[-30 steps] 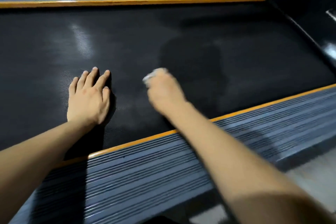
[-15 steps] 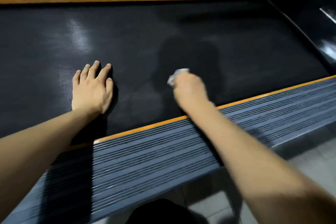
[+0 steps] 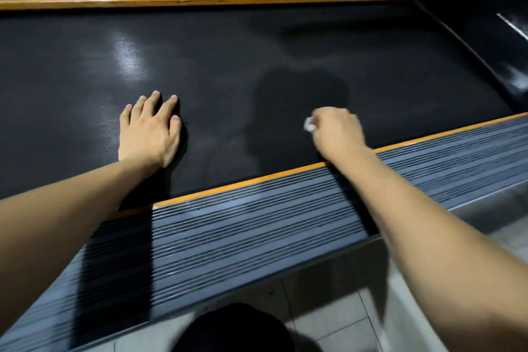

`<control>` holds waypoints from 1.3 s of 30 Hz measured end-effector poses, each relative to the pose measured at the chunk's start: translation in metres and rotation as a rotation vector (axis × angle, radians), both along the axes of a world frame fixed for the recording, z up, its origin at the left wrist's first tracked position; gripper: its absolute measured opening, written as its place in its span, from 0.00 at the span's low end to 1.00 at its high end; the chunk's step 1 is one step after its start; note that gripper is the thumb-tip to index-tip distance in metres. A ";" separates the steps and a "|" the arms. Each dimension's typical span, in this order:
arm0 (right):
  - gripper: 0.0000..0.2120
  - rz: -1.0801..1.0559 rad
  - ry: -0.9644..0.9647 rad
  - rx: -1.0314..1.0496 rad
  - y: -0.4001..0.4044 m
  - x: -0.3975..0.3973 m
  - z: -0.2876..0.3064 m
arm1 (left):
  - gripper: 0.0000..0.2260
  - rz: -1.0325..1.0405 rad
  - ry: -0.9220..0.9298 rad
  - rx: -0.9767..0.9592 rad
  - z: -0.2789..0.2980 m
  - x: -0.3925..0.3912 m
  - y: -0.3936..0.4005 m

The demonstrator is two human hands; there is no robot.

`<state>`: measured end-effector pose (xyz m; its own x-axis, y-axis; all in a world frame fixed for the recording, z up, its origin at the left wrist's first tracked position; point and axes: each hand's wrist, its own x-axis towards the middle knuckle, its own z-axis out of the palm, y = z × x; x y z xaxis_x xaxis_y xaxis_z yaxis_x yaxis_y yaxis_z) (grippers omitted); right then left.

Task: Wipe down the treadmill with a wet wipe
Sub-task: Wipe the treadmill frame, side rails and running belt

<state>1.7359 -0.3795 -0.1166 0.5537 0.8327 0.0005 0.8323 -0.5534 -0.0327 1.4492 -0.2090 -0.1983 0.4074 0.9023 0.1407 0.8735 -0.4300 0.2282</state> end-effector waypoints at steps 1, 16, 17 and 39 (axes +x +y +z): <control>0.07 0.094 0.058 0.015 0.008 -0.028 -0.002 | 0.22 -0.002 0.005 0.000 0.000 -0.001 0.000; 0.05 -0.089 0.225 -0.097 -0.006 0.006 0.003 | 0.23 -0.034 0.010 -0.070 0.003 -0.005 0.001; 0.05 -0.038 0.251 -0.080 -0.002 -0.013 0.002 | 0.24 -0.044 0.005 -0.092 0.005 -0.006 0.003; 0.08 0.268 0.427 0.320 0.249 -0.145 -0.040 | 0.30 0.060 0.080 -0.075 0.007 -0.115 0.109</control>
